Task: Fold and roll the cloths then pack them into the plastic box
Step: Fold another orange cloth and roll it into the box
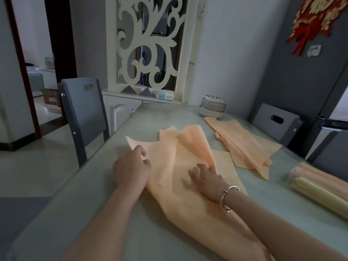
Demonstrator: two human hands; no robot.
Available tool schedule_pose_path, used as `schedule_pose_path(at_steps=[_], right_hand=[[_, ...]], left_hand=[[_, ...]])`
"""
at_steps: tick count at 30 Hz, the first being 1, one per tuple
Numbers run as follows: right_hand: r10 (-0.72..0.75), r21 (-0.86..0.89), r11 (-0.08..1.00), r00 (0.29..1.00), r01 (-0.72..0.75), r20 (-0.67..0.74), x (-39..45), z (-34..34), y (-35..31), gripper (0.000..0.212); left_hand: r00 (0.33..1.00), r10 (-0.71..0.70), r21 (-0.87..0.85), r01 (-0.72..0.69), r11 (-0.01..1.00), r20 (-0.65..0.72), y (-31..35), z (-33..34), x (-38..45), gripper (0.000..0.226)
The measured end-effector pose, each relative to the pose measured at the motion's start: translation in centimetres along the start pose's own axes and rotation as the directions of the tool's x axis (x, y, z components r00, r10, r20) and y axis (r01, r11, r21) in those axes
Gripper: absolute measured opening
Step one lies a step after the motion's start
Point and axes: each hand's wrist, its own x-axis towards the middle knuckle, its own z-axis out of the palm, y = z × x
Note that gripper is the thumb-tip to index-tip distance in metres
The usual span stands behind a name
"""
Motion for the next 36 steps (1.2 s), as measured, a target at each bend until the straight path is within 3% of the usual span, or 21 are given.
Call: schedule_pose_path(at_steps=[3, 6, 8, 10, 13, 16, 19, 23, 25, 28, 32, 36], right_hand=[[0.010, -0.160, 0.987, 1.000, -0.010, -0.003, 2.2, 0.5, 1.8, 0.051], [0.005, -0.254, 0.967, 0.999, 0.008, 0.051, 4.9, -0.3, 3.1, 0.059], [0.014, -0.384, 0.923, 0.998, 0.012, 0.065, 6.6, -1.3, 3.2, 0.062], [0.034, -0.601, 0.798, 0.999, -0.027, 0.000, 7.9, -2.1, 2.6, 0.063], [0.045, -0.786, 0.606, 0.992, -0.124, -0.121, 8.6, -2.3, 0.2, 0.069], [0.107, -0.715, 0.682, 0.988, -0.155, -0.112, 7.9, -1.1, -1.1, 0.068], [0.152, -0.592, 0.790, 0.986, -0.160, -0.064, 6.7, -0.3, -0.6, 0.056], [0.010, -0.350, 0.937, 0.999, 0.006, 0.043, 6.3, 0.2, 0.6, 0.061], [-0.096, -0.297, 0.948, 0.993, 0.112, 0.068, 5.7, 0.4, 1.3, 0.062], [-0.142, -0.225, 0.963, 0.989, 0.146, 0.033, 4.7, 0.5, 1.7, 0.067], [-0.205, -0.140, 0.968, 0.978, 0.209, 0.044, 1.6, -0.8, 1.9, 0.080], [-0.270, -0.074, 0.954, 0.943, 0.289, 0.196, -3.1, -3.1, 3.2, 0.081]], left_hand=[[0.992, -0.074, 0.350, 0.034, 0.936, 0.101, -0.7, -1.2, 0.5, 0.023], [0.979, -0.144, 0.467, 0.059, 0.882, 0.147, -1.0, -2.7, 0.8, 0.028], [0.982, -0.097, 0.550, -0.007, 0.835, 0.160, -1.0, -3.0, 0.6, 0.036], [0.985, 0.000, 0.545, -0.095, 0.833, 0.172, -0.9, -2.7, 0.4, 0.045], [0.960, 0.218, 0.343, -0.268, 0.901, 0.178, -0.7, -1.1, 0.8, 0.054], [0.869, 0.318, 0.256, -0.428, 0.866, 0.378, -0.8, 0.6, 0.7, 0.048], [0.807, 0.154, 0.351, -0.409, 0.842, 0.571, -0.8, 1.0, 0.4, 0.051], [0.878, 0.120, 0.547, -0.391, 0.740, 0.464, 0.9, -0.6, -0.5, 0.046], [0.919, 0.124, 0.573, -0.335, 0.747, 0.375, 1.5, -1.1, -1.0, 0.037], [0.945, 0.131, 0.547, -0.282, 0.788, 0.300, 1.2, -0.9, -1.1, 0.031], [0.914, 0.144, 0.420, -0.308, 0.854, 0.378, -0.6, 0.8, -1.0, 0.045], [0.859, 0.134, 0.331, -0.328, 0.885, 0.493, -1.3, 1.8, -0.4, 0.057]])
